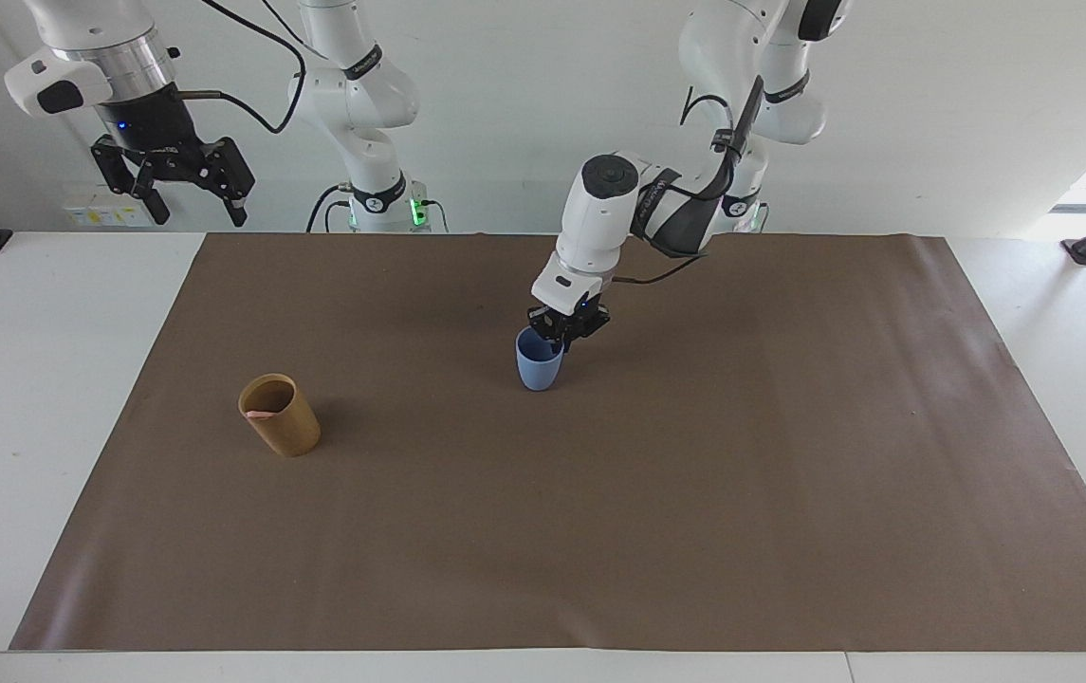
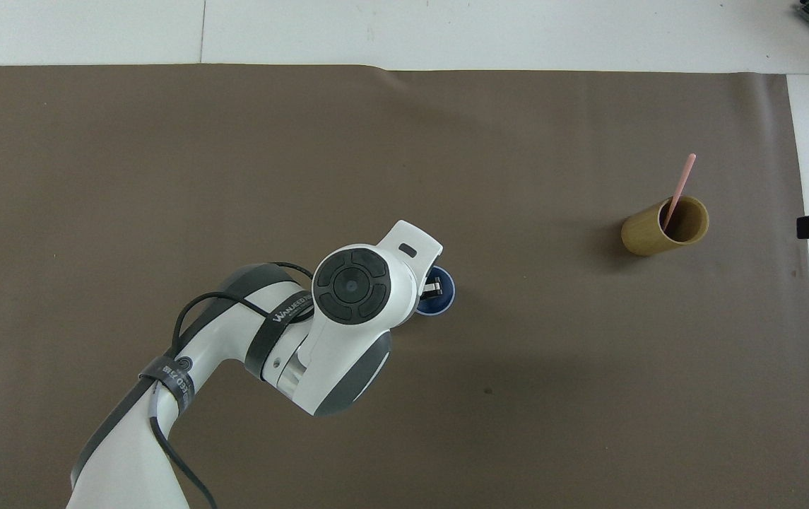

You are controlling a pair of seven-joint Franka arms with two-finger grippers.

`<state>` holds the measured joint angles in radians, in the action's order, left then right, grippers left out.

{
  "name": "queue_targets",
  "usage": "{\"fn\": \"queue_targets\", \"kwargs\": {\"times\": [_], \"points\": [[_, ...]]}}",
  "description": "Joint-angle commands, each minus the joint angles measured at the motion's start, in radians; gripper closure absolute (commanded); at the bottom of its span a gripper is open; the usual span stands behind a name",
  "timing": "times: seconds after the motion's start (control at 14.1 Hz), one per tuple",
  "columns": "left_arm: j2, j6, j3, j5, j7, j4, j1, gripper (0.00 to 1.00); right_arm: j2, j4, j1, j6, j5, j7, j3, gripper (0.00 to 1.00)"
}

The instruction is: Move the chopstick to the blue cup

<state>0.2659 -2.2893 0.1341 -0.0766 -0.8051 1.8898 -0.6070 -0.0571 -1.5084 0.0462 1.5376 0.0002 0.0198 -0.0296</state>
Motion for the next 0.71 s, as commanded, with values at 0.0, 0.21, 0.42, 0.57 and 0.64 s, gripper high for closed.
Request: {"fn": "queue_targets", "kwargs": {"times": [0.0, 0.21, 0.42, 0.57, 0.64], "points": [[-0.014, 0.010, -0.019, -0.015, -0.011, 0.003, -0.020, 0.00, 0.006, -0.006, 0.009, 0.015, 0.017, 0.002, 0.005, 0.00], [-0.043, 0.062, -0.027, -0.014, -0.006, -0.009, -0.002, 0.00, 0.078, 0.049, 0.006, 0.039, 0.014, 0.002, 0.008, 0.00], [-0.086, 0.144, -0.031, -0.002, 0.009, -0.040, 0.053, 0.00, 0.184, 0.126, 0.006, 0.108, 0.012, 0.002, 0.025, 0.00], [-0.153, 0.210, -0.031, -0.003, 0.088, -0.037, 0.116, 0.00, 0.253, 0.146, 0.006, 0.189, 0.011, 0.002, 0.025, 0.00], [-0.192, 0.259, -0.031, -0.003, 0.145, -0.037, 0.159, 0.00, 0.294, 0.163, 0.007, 0.220, 0.011, 0.002, 0.025, 0.00]]}}
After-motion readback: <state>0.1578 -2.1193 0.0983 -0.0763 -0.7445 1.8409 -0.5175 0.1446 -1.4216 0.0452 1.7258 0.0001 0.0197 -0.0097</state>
